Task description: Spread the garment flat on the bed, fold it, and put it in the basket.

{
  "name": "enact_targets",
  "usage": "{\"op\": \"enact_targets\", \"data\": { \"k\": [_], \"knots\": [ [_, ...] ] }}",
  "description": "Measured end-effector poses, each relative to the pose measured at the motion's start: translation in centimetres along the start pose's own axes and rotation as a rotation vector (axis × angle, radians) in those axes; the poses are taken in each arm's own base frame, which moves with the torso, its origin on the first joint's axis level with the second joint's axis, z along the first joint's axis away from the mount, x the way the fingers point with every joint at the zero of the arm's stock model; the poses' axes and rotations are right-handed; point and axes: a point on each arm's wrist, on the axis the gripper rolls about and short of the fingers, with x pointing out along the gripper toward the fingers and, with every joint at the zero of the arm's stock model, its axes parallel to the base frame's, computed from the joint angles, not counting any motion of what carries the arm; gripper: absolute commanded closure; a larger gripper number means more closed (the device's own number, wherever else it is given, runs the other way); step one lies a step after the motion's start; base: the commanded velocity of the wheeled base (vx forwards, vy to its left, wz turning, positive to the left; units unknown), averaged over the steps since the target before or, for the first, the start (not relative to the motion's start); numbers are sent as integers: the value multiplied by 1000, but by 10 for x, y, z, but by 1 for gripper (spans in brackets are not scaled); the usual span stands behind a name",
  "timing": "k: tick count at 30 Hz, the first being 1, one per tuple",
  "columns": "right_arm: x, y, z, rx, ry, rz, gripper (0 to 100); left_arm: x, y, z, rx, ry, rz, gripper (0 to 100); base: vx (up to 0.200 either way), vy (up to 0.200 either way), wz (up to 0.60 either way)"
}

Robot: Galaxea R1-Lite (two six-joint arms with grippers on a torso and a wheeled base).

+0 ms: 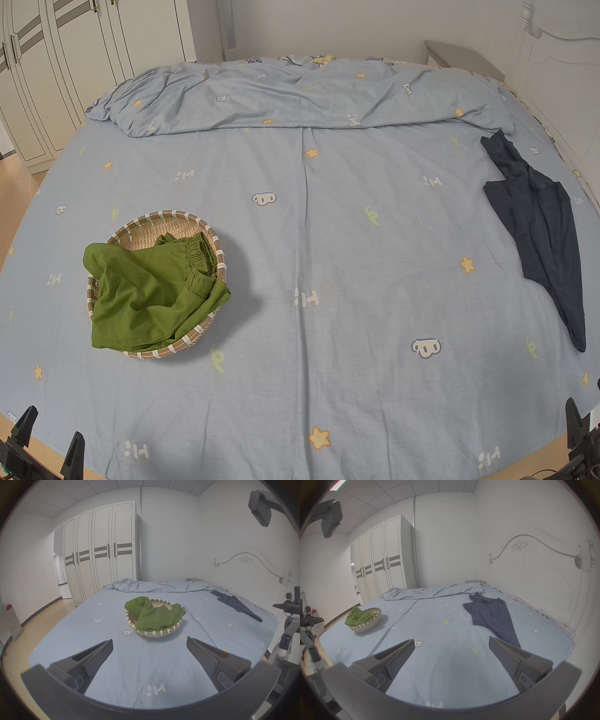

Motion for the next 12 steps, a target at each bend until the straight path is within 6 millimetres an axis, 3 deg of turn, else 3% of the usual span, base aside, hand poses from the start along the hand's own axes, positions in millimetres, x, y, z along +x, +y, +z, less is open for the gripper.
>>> {"op": "enact_targets", "data": {
  "k": [12],
  "knots": [
    [0,0,1,4,-1,-3,0,0,0,0,0,0,1,0,0,0,0]
  ]
}}
